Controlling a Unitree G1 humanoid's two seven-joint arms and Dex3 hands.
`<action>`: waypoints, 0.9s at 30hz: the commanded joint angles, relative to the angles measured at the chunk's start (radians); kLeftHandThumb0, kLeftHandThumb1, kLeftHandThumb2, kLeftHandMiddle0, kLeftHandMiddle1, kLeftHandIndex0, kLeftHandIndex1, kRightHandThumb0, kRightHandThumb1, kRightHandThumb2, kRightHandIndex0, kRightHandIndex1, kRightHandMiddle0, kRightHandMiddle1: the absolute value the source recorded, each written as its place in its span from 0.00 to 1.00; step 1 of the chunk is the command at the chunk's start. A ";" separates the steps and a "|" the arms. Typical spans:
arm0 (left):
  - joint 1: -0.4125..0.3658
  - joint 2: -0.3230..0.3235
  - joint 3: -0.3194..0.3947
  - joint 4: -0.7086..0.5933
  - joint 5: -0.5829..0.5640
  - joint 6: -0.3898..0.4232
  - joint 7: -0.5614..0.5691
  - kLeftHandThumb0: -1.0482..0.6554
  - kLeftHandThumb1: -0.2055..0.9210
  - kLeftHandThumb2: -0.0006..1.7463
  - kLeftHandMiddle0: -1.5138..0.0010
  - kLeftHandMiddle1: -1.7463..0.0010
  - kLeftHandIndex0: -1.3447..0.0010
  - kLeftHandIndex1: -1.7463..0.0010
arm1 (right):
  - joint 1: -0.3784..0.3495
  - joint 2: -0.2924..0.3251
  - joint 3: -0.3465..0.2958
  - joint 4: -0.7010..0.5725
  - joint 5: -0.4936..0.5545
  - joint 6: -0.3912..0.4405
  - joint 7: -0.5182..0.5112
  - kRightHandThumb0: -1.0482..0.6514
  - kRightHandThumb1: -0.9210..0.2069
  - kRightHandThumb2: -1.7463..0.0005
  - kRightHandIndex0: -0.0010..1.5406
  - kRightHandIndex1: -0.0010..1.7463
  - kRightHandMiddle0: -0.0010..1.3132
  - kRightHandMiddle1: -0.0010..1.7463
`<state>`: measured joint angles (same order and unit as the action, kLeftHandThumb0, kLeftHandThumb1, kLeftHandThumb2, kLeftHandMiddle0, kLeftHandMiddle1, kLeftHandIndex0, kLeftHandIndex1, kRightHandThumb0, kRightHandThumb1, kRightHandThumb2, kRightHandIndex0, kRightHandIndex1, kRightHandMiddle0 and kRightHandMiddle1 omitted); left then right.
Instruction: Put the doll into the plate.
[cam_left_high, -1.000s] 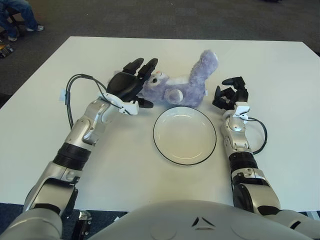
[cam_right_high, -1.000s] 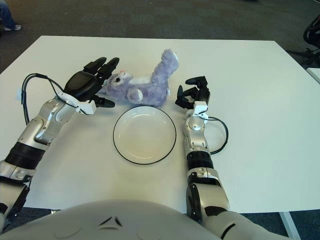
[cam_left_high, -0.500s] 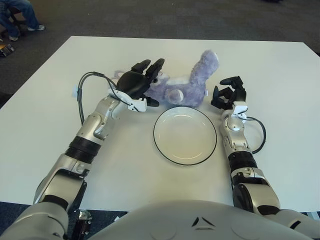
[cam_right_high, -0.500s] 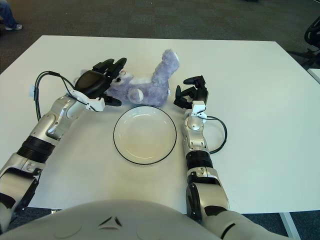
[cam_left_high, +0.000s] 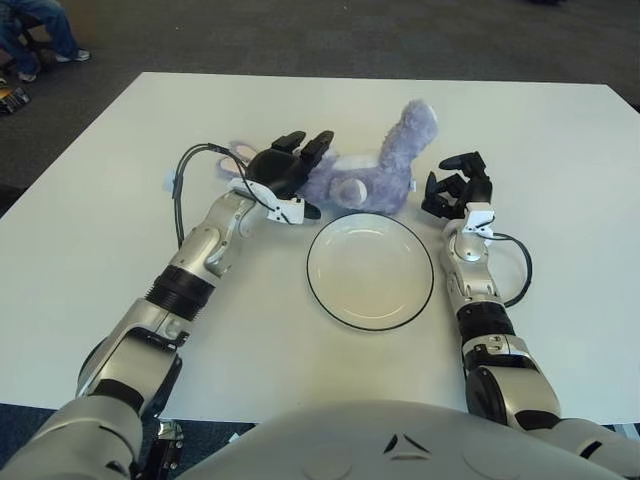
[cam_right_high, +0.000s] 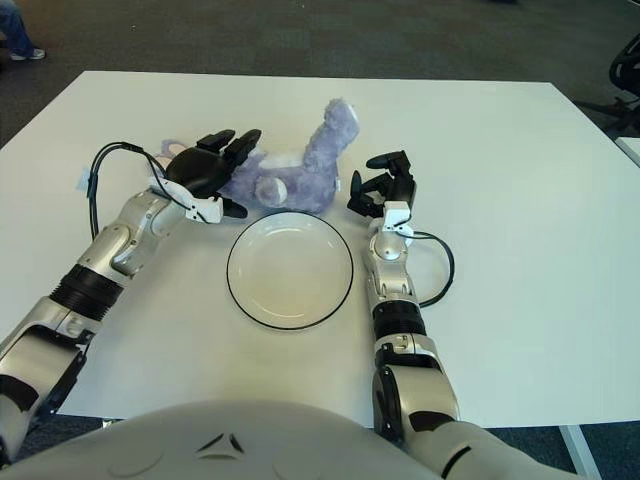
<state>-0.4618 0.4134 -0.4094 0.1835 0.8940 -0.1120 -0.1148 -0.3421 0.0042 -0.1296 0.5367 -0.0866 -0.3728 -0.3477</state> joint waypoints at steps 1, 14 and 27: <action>-0.031 -0.006 -0.021 0.019 0.022 0.015 -0.009 0.07 0.95 0.08 0.92 1.00 1.00 1.00 | -0.001 -0.007 -0.004 0.016 0.000 0.000 -0.002 0.61 0.52 0.30 0.46 0.91 0.30 0.95; -0.098 -0.027 -0.084 0.114 0.058 0.054 -0.038 0.07 0.95 0.07 0.94 1.00 1.00 1.00 | -0.003 -0.009 -0.001 0.017 -0.004 0.004 -0.005 0.61 0.52 0.29 0.46 0.91 0.30 0.95; -0.183 -0.089 -0.123 0.330 0.057 0.049 0.093 0.11 0.91 0.06 0.88 0.97 1.00 1.00 | -0.003 -0.007 0.003 0.018 -0.009 0.005 -0.014 0.61 0.52 0.29 0.46 0.91 0.30 0.96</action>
<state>-0.6365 0.3392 -0.5123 0.4508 0.9508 -0.0598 -0.0370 -0.3441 0.0003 -0.1271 0.5407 -0.0893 -0.3724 -0.3566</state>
